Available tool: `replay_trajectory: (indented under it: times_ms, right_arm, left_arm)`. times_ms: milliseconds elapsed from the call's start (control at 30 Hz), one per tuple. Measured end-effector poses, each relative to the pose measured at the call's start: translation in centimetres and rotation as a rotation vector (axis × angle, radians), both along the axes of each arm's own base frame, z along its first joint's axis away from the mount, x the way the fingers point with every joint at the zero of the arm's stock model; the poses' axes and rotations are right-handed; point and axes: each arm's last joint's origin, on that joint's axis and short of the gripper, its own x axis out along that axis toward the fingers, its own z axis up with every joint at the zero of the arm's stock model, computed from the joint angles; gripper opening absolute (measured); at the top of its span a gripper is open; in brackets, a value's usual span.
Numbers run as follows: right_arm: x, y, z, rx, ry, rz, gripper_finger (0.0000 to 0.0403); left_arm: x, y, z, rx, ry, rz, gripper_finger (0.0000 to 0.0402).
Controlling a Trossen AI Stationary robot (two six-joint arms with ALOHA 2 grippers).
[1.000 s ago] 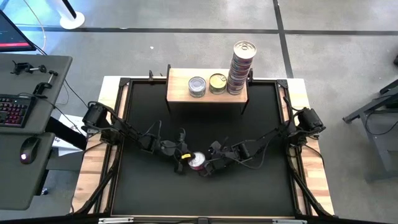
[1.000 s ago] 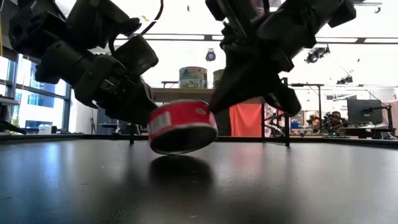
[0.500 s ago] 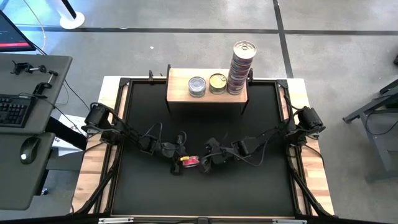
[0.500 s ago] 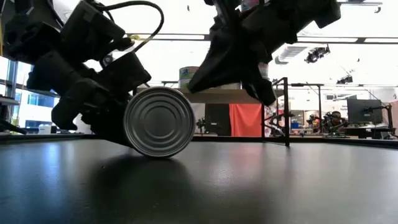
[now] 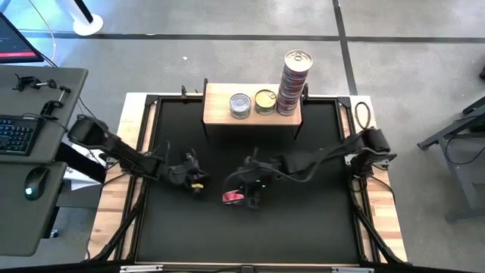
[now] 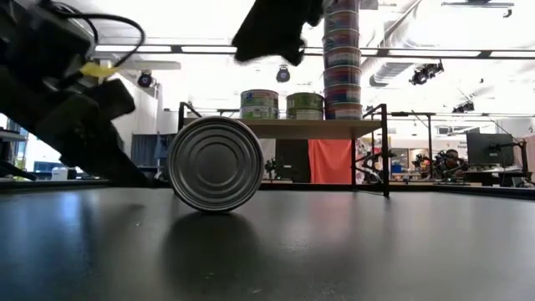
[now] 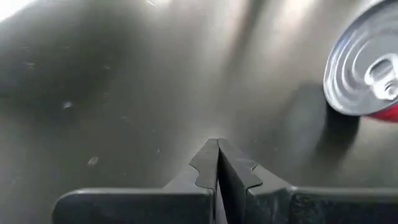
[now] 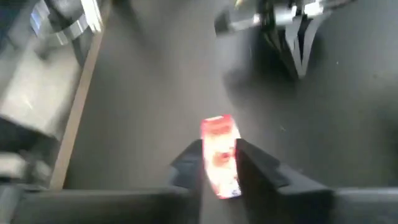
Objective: Stack canned seafood by type on shelf
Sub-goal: Put the red tuna can on the shelf
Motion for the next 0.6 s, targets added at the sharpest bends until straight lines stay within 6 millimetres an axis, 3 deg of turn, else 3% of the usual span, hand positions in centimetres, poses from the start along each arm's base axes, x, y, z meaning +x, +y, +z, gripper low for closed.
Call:
replay_trajectory:
  times_ms: [200, 300, 400, 600]
  right_arm:
    - [2.7, -0.3, -0.9, -0.159, 0.153, 0.107, 0.0243]
    - [3.8, -0.2, -1.7, -0.188, 0.213, 0.127, 0.0303]
    - [4.5, 0.0, -2.1, -0.180, 0.252, 0.142, 0.0330]
    - [5.1, 0.8, -4.5, -0.175, 0.327, 0.187, 0.0330]
  left_arm:
    - [-0.5, -0.8, 0.9, -0.018, -0.061, 0.044, 0.0000]
    - [-0.3, -1.1, 1.3, -0.022, -0.080, 0.037, 0.0000]
    - [-0.1, -1.3, 1.6, -0.025, -0.086, 0.031, 0.0000]
    - [0.1, -1.4, 1.9, -0.024, -0.096, 0.024, 0.0000]
